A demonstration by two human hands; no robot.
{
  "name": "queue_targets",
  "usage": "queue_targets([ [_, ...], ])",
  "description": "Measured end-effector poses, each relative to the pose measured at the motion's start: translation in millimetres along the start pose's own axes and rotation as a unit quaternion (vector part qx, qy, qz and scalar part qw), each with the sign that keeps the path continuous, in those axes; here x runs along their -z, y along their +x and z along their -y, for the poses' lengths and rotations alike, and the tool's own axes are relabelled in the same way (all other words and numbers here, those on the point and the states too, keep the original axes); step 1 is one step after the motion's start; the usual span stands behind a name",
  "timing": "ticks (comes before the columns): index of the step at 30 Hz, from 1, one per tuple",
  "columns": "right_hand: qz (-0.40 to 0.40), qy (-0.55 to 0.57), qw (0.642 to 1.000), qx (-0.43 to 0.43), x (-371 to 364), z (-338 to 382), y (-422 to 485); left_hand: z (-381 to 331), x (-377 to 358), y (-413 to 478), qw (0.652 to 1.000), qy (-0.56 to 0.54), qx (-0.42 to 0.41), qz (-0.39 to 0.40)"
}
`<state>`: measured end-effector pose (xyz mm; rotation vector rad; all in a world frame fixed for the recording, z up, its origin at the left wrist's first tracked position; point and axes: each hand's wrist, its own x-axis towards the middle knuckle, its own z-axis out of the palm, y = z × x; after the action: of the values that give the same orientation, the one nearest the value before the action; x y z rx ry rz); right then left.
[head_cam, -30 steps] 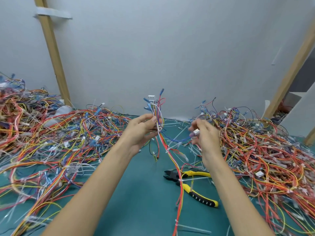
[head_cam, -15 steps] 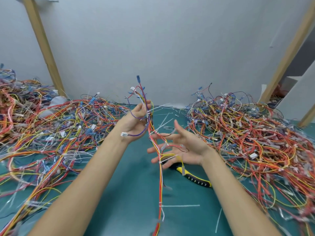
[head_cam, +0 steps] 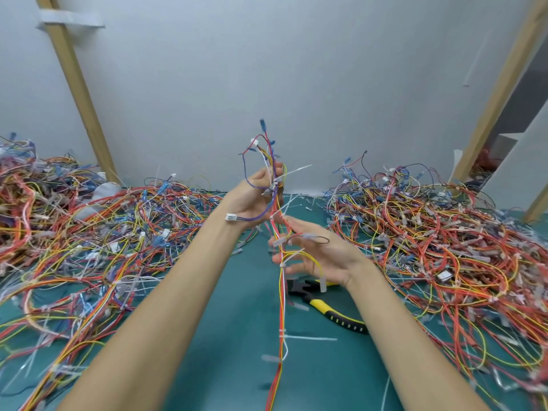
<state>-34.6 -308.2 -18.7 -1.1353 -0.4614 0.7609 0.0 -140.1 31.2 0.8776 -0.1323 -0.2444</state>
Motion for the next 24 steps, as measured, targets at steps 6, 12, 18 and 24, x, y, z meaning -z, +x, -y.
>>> queue_targets([
  [6,-0.068,-0.053,0.988,0.125,-18,71,16,-58,-64,22,0.993,0.108,-0.044,0.013],
  [12,-0.153,-0.065,0.96,0.226,-52,133,40,-108,-112,40,0.962,0.251,-0.106,0.019],
  [18,-0.398,-0.103,0.885,0.22,-50,113,61,-73,-75,41,0.807,0.537,-0.164,-0.182],
  [24,-0.495,-0.522,0.679,0.151,-30,33,53,3,-24,20,0.835,0.525,-0.106,-0.121],
])
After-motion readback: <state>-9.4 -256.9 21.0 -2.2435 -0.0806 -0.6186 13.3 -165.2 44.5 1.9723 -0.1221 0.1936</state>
